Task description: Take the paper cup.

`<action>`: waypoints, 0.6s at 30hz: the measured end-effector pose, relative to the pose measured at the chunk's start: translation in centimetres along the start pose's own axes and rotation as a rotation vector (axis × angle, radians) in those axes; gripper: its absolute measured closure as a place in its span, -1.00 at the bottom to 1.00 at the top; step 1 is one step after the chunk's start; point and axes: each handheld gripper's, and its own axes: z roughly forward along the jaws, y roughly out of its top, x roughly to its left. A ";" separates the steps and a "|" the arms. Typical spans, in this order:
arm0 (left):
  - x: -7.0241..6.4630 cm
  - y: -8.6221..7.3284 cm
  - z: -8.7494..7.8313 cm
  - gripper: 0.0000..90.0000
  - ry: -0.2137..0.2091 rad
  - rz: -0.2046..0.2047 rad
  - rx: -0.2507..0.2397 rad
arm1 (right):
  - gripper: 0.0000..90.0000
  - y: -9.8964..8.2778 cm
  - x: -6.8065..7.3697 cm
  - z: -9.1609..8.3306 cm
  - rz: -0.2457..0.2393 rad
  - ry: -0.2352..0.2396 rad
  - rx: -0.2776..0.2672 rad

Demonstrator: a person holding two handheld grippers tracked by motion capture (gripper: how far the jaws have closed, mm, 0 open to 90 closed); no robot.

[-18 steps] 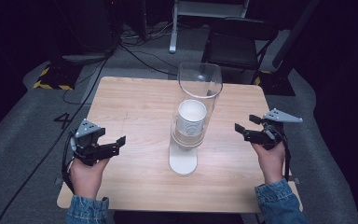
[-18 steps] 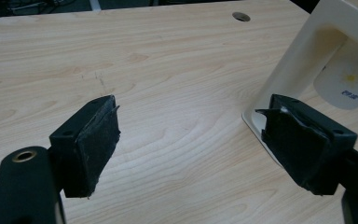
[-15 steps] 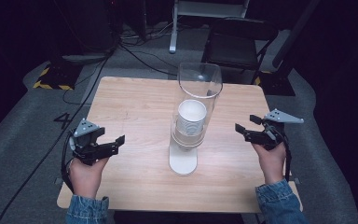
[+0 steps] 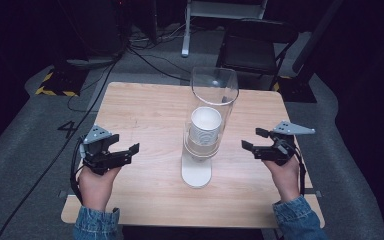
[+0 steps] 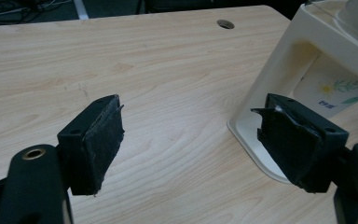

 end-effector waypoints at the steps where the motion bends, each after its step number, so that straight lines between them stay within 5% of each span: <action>1: 0.0 0.0 0.0 -0.52 0.000 0.000 0.000 | -0.56 0.0 0.0 0.0 0.000 0.000 0.000; 2: -0.1 0.0 0.1 -0.51 0.001 0.002 0.005 | -0.57 0.3 1.2 0.6 -0.050 0.030 0.021; 6: -0.2 0.0 0.1 -0.52 -0.004 0.000 0.004 | -0.61 0.5 2.9 1.4 -0.094 0.090 0.035; 18: -0.5 0.0 0.3 -0.52 -0.019 0.015 0.023 | -0.66 -0.3 5.6 4.1 -0.144 0.228 0.075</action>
